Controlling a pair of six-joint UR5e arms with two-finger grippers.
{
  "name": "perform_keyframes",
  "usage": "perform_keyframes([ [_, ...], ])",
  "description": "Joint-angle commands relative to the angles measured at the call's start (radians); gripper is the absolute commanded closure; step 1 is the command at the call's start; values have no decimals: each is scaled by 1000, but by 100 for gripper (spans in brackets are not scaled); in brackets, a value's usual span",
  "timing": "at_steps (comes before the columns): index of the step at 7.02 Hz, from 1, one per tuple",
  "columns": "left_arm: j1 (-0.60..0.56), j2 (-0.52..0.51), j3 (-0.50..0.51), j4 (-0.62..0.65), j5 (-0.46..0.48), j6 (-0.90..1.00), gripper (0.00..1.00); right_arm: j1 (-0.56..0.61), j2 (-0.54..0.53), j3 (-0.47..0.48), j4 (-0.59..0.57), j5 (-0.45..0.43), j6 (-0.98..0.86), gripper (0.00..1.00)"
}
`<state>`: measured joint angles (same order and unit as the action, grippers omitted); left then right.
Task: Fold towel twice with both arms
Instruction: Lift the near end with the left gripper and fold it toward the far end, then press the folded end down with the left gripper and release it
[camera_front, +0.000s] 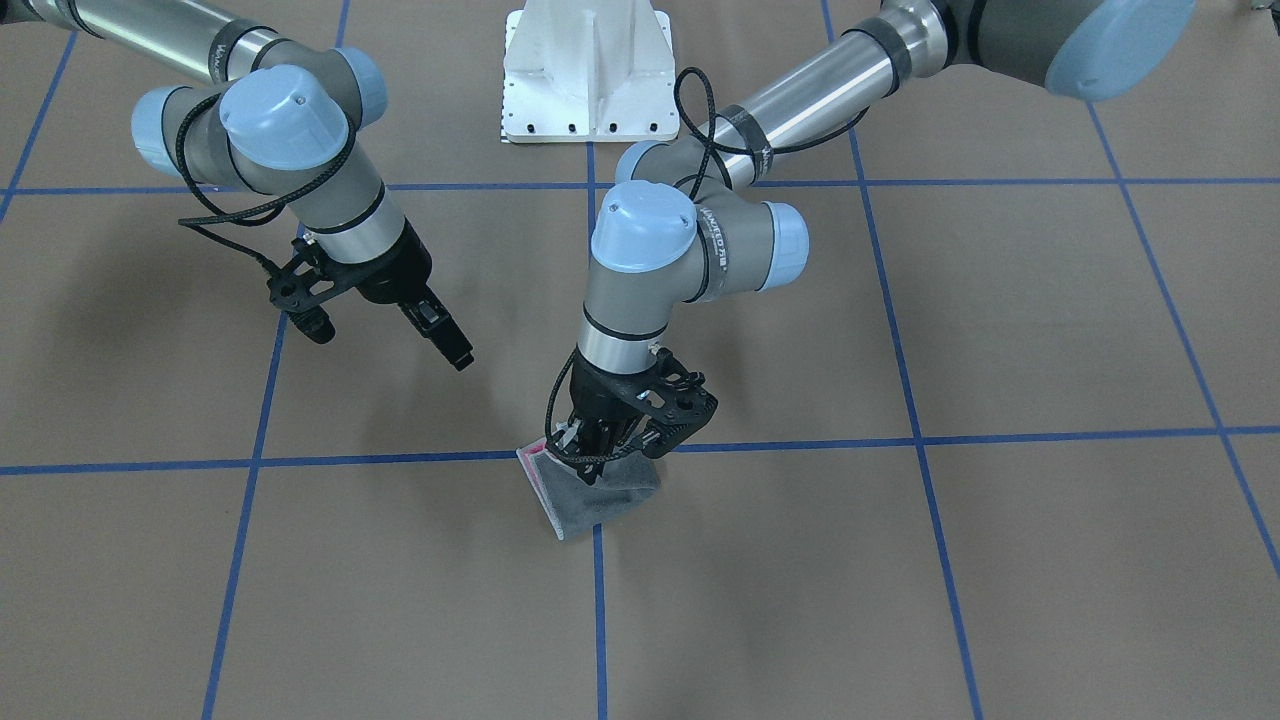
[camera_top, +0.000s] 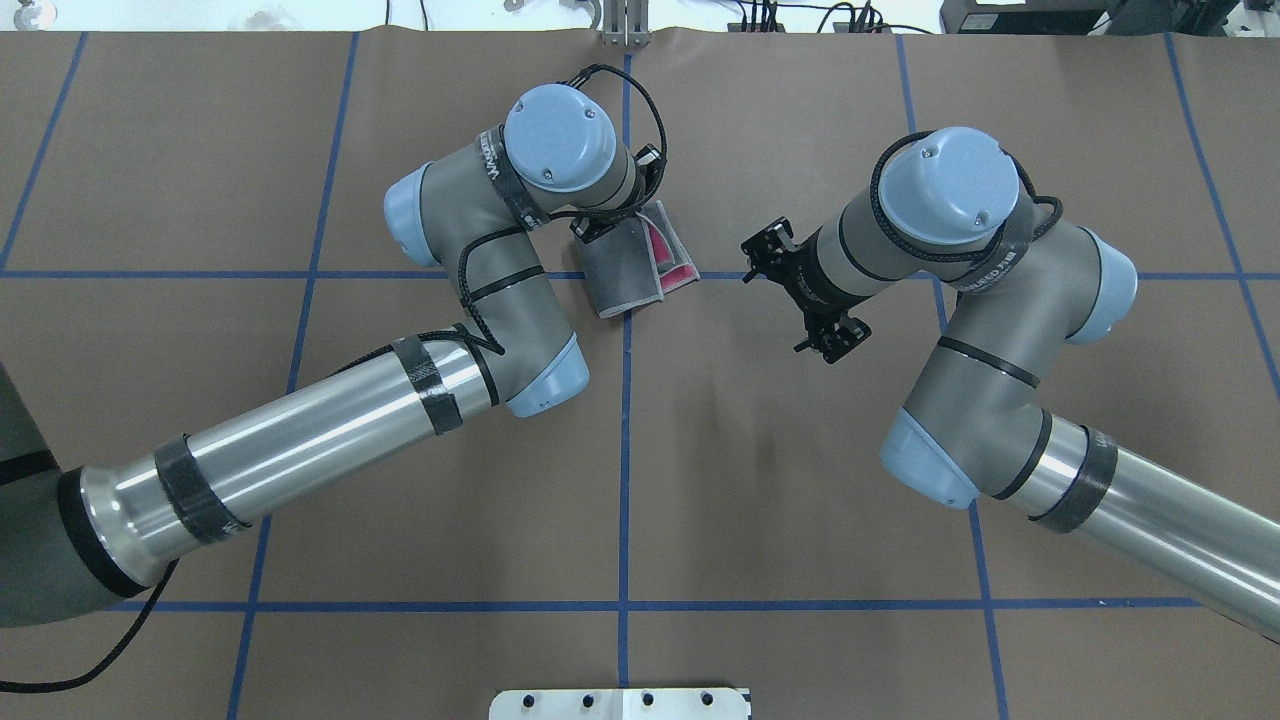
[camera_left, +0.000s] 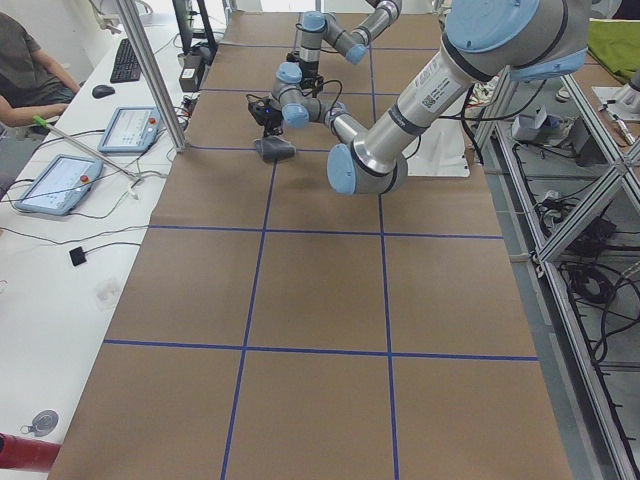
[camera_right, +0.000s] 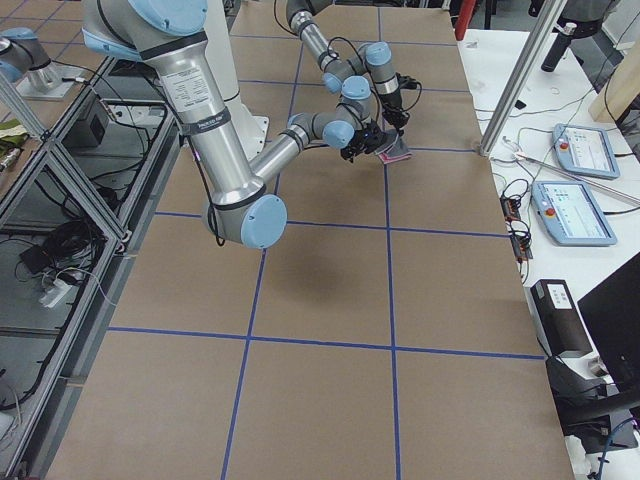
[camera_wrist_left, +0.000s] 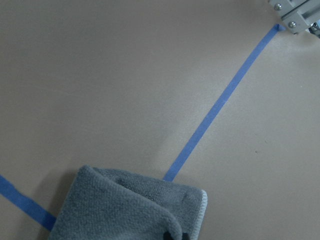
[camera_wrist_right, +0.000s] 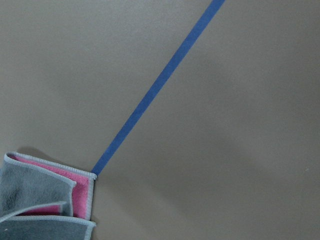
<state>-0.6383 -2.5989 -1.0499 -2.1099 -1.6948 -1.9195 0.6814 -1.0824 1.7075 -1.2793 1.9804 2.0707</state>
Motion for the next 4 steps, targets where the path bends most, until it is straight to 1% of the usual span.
perform_keyframes([
  [1,-3,-35,77,-57,1,-6,100,4,-11,0,0,0,-20,0],
  [4,-3,-67,113,-64,3,-24,100,7,-11,-2,0,0,-24,0],
])
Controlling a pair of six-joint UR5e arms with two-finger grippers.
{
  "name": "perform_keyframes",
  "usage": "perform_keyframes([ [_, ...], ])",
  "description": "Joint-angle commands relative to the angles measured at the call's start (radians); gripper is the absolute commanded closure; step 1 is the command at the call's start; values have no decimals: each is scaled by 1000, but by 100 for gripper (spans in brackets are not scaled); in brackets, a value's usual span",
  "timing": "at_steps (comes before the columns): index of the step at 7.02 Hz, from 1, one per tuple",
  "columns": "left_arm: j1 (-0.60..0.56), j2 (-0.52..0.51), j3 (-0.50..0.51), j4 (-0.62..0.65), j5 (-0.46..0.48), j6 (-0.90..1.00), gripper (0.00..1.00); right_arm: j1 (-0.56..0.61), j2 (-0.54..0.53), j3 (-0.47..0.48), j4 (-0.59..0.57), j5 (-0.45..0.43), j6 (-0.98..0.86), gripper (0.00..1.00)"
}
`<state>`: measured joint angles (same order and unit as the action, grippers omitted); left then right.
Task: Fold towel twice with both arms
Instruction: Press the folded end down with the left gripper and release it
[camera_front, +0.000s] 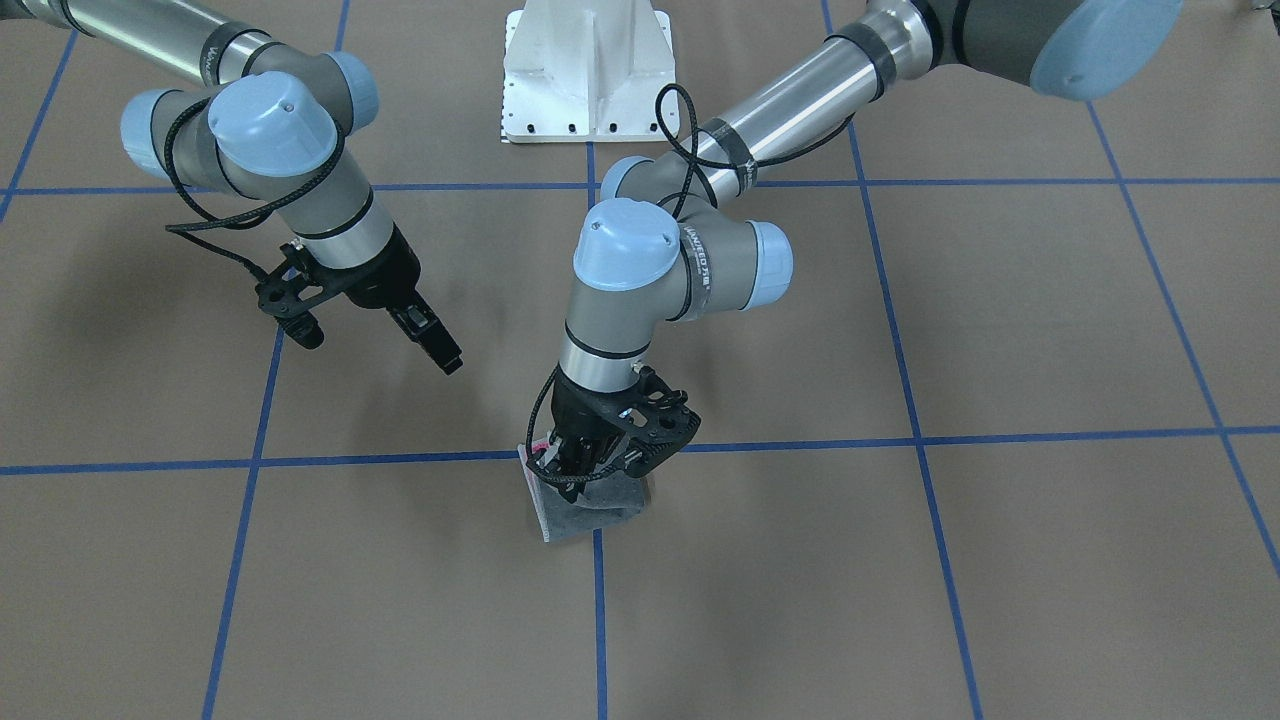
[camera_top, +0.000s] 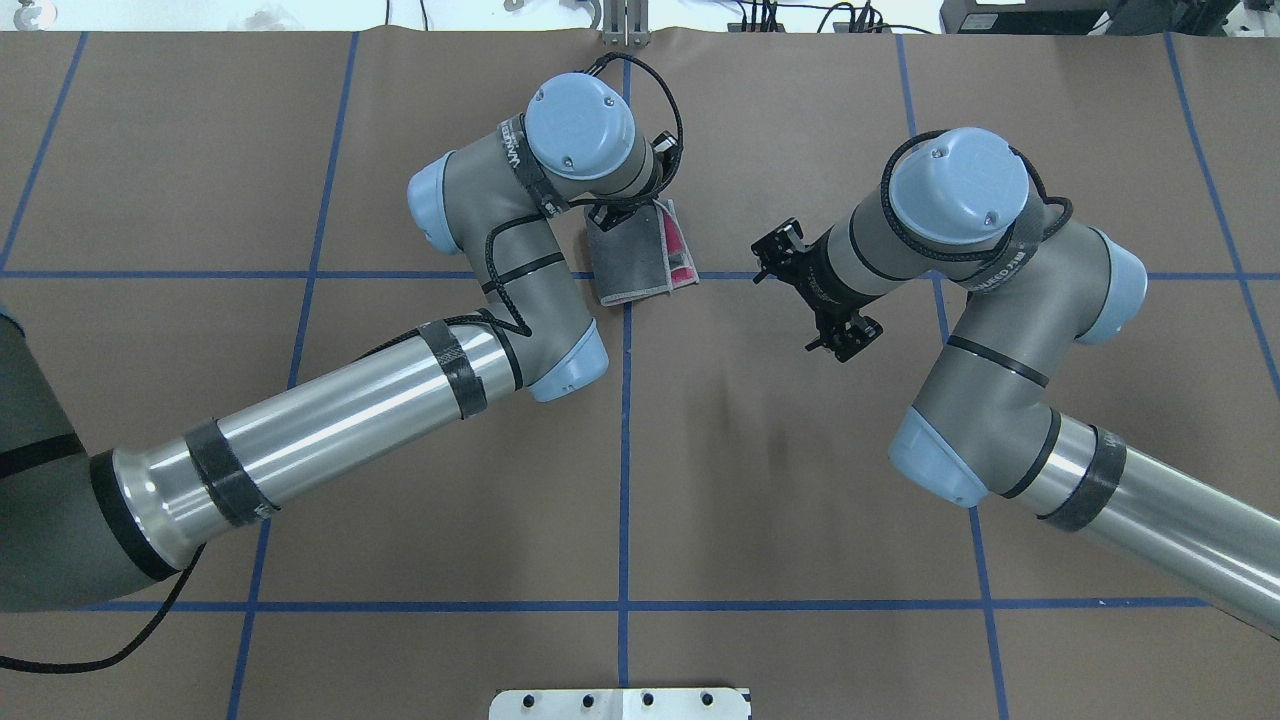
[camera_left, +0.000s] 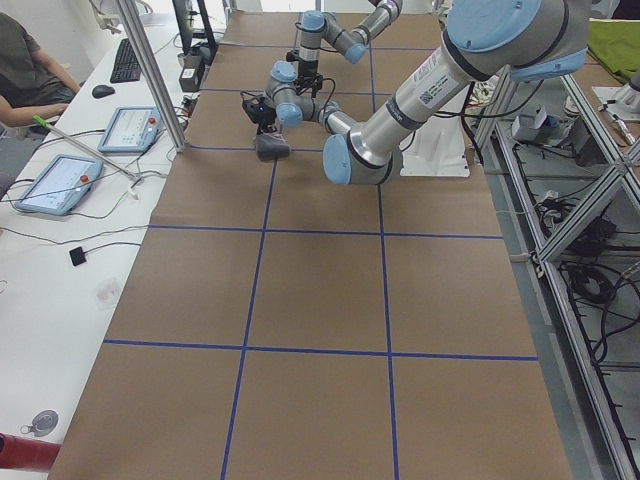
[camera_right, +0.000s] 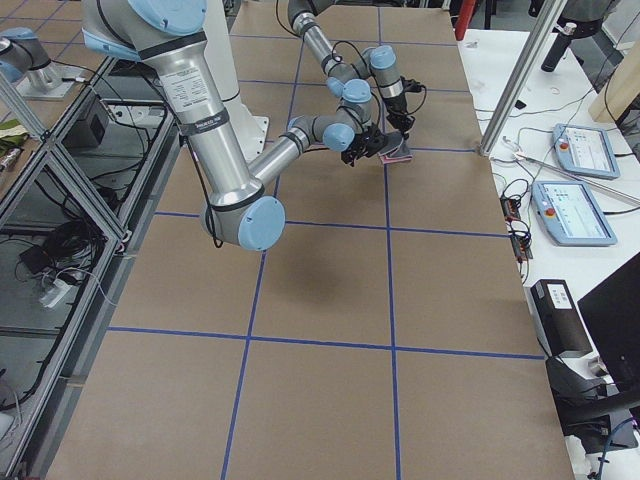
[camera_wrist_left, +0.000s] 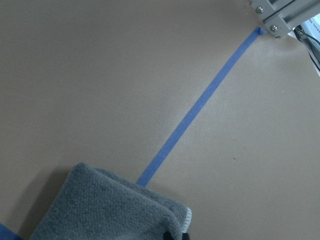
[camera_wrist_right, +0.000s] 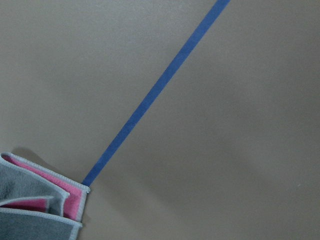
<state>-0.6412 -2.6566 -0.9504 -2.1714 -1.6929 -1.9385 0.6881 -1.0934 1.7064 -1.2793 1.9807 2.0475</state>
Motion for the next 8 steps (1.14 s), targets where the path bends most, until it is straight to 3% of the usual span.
perform_keyframes([
  [1,-6,-11,21,-16,1,-5,100,1,-2,1,0,0,-1,0],
  [3,-6,-51,94,-50,27,-25,100,-1,-2,-2,0,0,-1,0],
  [4,-6,-55,99,-57,32,-27,63,-1,-8,-2,2,0,-1,0],
  [5,-6,-60,107,-61,33,-27,1,-1,-10,-1,2,0,-1,0],
  [8,-23,-86,99,-59,36,-45,0,-8,-3,-5,2,-9,0,0],
])
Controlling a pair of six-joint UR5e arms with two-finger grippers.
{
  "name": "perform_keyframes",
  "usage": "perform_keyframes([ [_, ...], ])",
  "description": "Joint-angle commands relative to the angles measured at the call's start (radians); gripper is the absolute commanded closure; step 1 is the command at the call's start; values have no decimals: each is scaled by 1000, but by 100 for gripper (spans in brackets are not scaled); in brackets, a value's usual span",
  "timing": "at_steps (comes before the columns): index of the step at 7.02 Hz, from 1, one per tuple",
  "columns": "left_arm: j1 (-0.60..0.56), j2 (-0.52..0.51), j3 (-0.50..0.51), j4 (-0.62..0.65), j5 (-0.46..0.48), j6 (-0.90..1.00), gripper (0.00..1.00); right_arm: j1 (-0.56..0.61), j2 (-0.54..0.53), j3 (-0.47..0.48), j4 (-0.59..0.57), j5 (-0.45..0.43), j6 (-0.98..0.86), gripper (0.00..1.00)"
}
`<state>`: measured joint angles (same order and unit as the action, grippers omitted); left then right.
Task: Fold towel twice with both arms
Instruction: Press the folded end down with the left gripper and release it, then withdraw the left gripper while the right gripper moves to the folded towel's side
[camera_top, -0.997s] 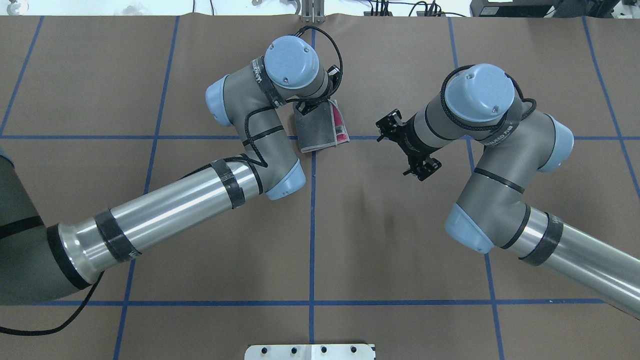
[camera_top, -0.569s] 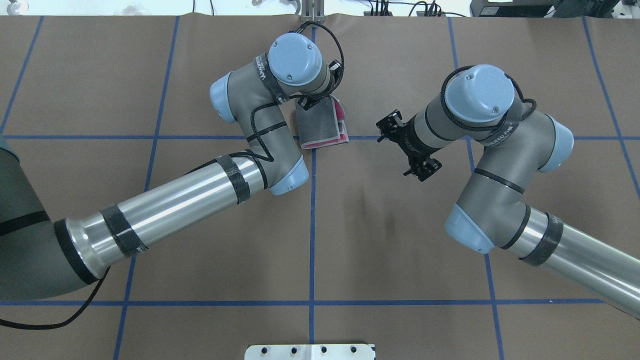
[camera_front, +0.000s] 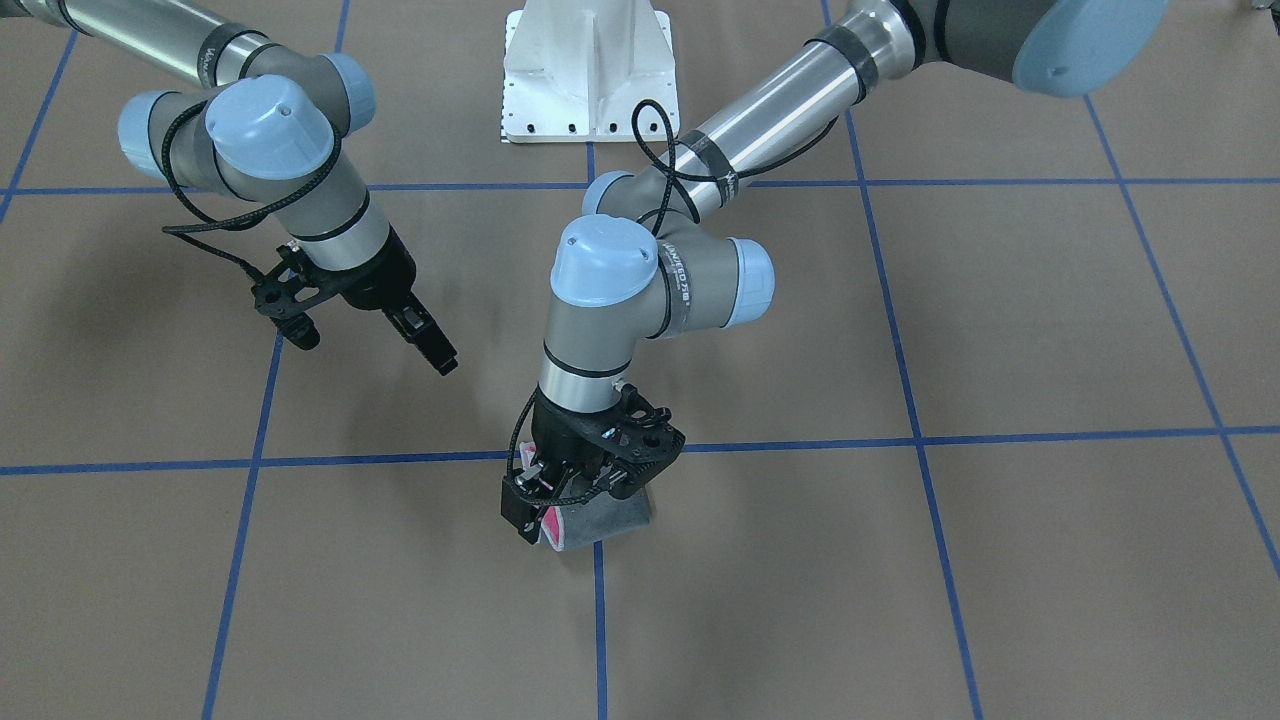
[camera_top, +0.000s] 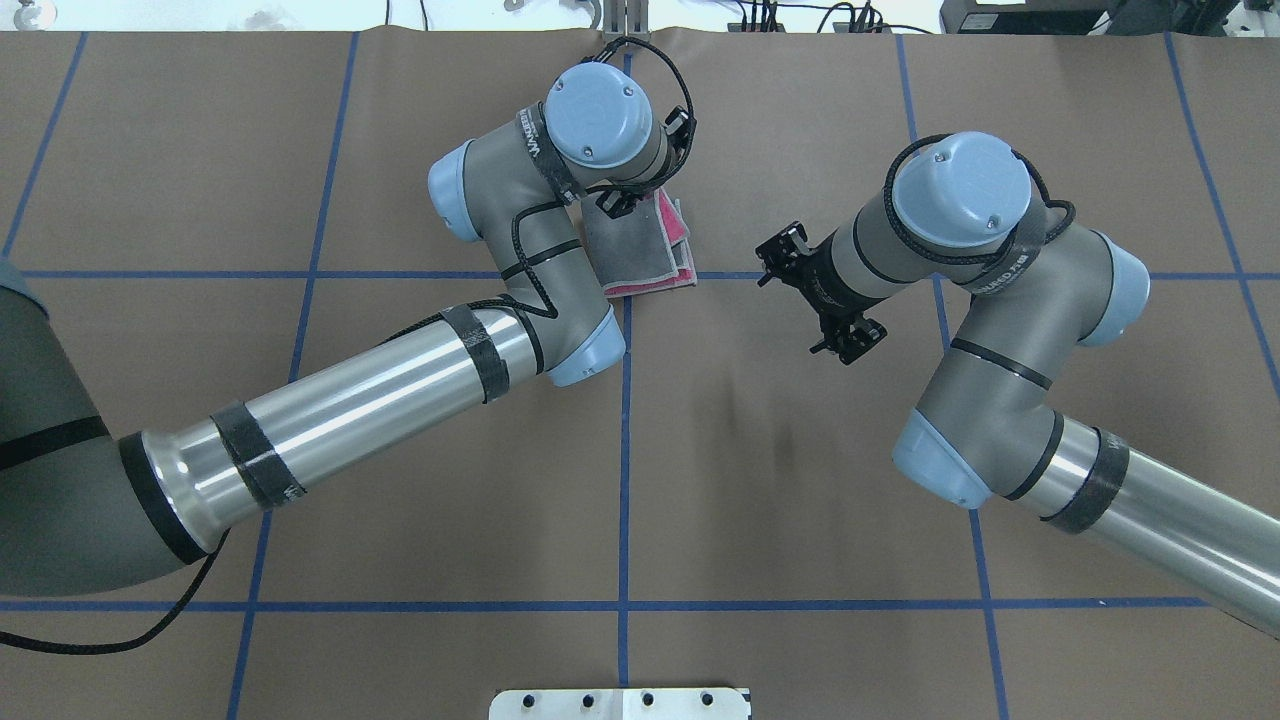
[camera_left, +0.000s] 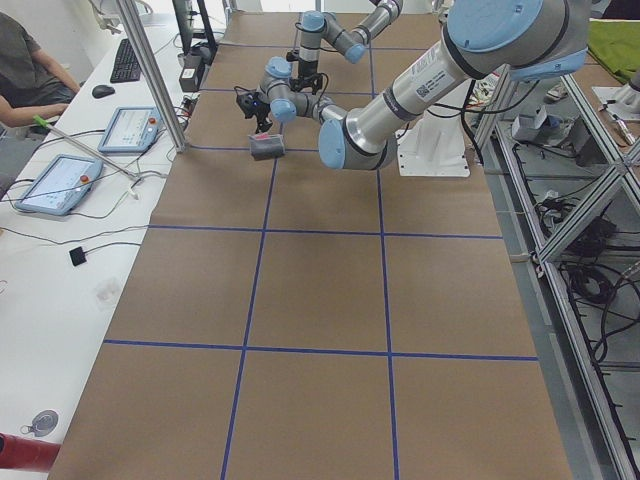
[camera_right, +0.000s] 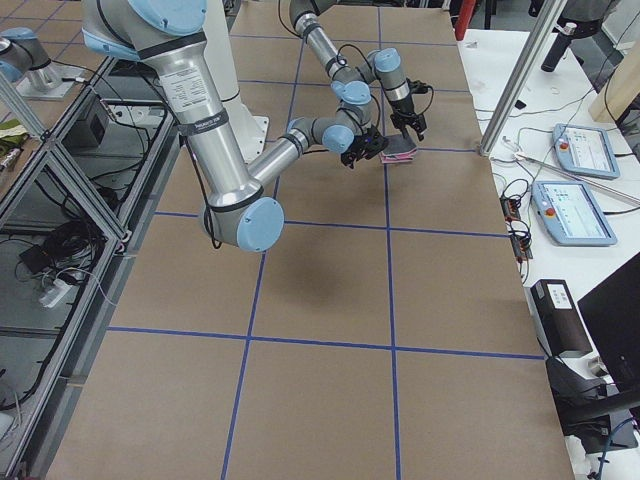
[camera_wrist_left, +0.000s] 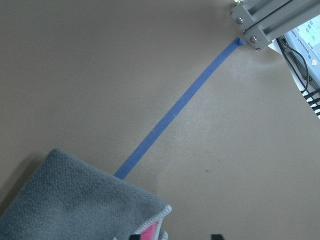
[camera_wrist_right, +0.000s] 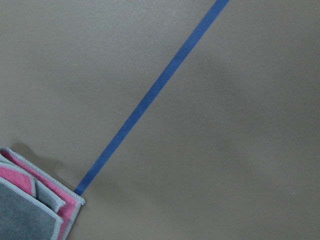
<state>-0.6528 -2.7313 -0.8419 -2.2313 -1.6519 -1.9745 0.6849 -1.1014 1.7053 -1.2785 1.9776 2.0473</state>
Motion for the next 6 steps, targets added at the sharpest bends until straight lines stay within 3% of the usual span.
perform_keyframes([
  [1,-18,-8,-60,10,-35,-1,0,-8,14,-12,2,-14,-1,0],
  [3,-34,62,-258,181,-162,3,0,-8,98,-96,10,-49,5,0],
  [6,-80,325,-550,191,-270,6,0,-8,246,-298,43,-133,48,0],
])
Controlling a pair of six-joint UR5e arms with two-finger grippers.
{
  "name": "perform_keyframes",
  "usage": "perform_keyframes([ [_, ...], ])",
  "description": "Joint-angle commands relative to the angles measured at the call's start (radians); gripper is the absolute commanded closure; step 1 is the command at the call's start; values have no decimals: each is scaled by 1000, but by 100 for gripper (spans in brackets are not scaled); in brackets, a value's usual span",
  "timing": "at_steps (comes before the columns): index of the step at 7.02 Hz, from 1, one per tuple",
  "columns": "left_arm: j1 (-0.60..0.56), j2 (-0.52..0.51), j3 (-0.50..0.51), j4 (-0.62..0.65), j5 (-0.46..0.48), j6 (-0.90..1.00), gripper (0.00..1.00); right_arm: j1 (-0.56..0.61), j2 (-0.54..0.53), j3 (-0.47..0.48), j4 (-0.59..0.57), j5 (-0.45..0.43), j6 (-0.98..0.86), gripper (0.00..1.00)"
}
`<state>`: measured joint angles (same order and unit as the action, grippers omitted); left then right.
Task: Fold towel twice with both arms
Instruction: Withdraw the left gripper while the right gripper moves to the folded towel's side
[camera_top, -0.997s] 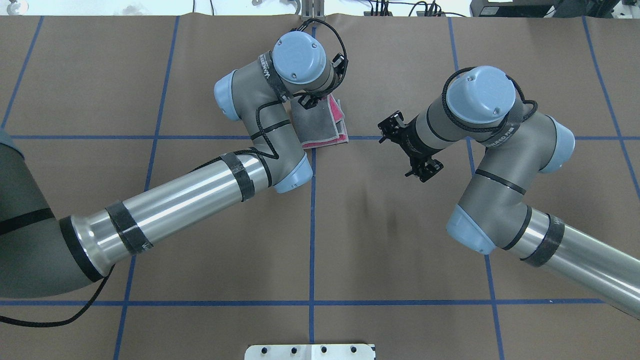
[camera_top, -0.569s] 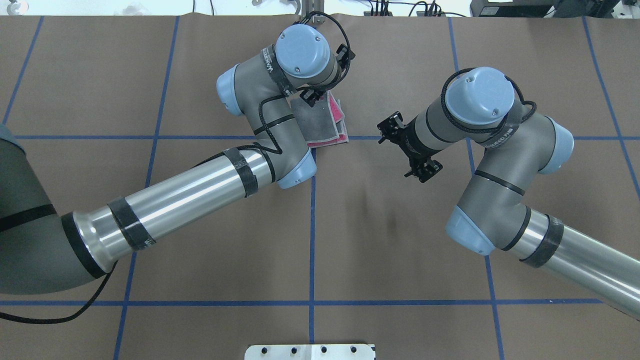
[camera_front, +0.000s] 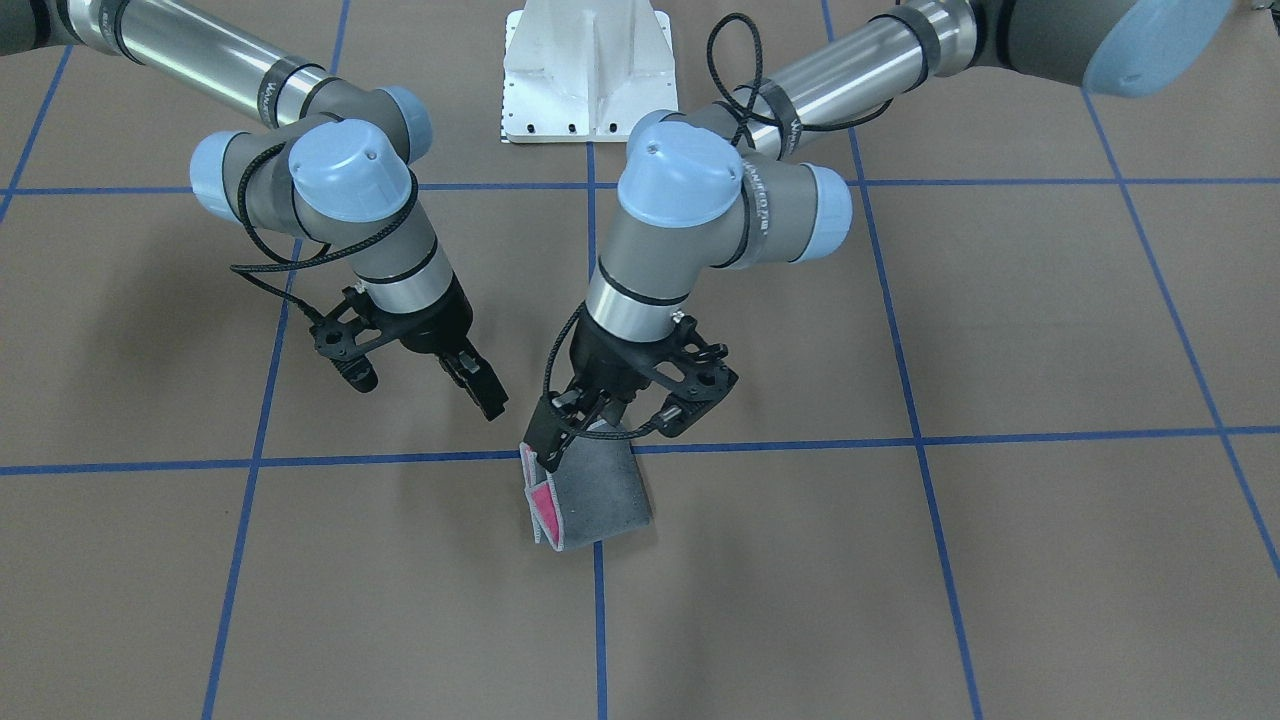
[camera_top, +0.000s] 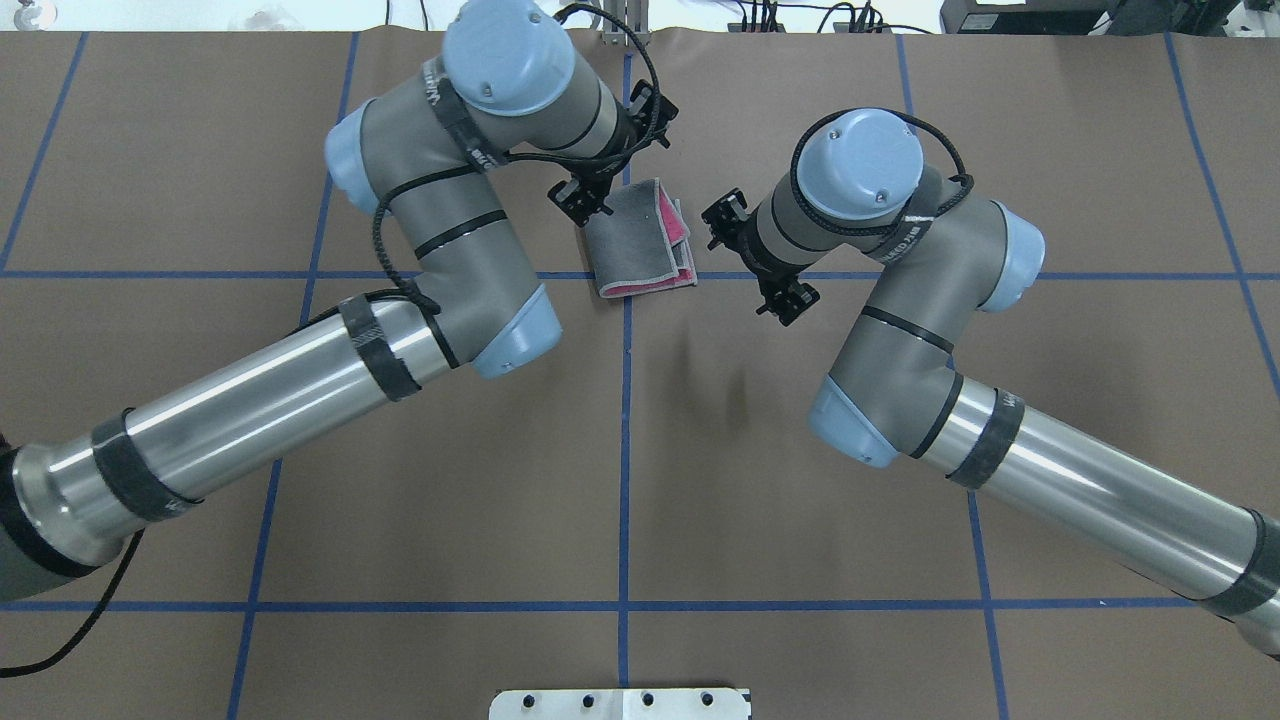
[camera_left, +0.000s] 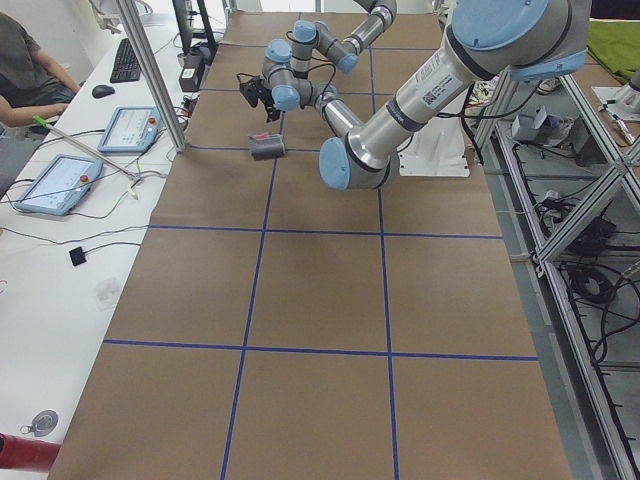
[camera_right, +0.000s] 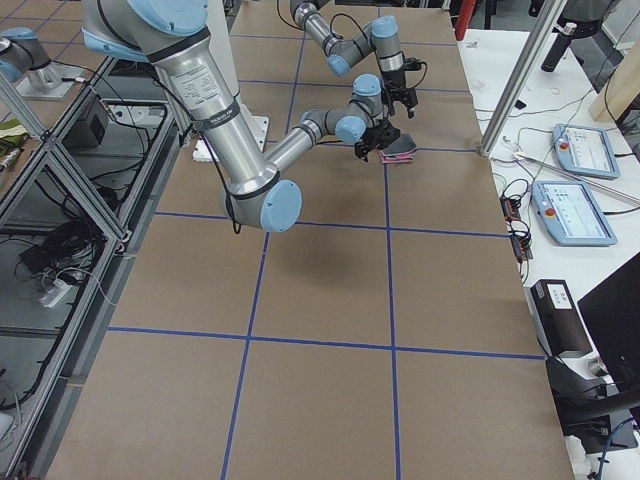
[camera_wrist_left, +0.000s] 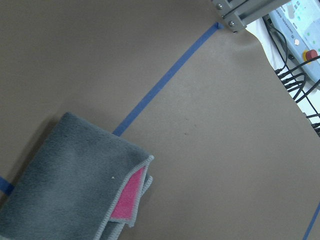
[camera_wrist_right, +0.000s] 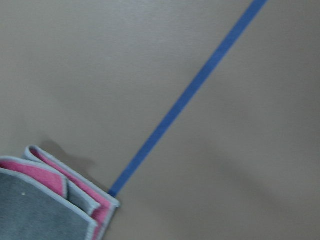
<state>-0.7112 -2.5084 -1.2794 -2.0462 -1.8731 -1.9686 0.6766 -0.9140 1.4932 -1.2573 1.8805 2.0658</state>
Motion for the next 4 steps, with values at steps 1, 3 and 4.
perform_keyframes([
  [1,-30,162,-185,7,-67,1,0,-2,90,-176,120,-50,124,1],
  [3,-30,169,-198,9,-70,1,0,-15,125,-241,151,-53,151,2],
  [4,-30,168,-196,9,-70,1,0,-49,129,-235,147,-55,130,2],
])
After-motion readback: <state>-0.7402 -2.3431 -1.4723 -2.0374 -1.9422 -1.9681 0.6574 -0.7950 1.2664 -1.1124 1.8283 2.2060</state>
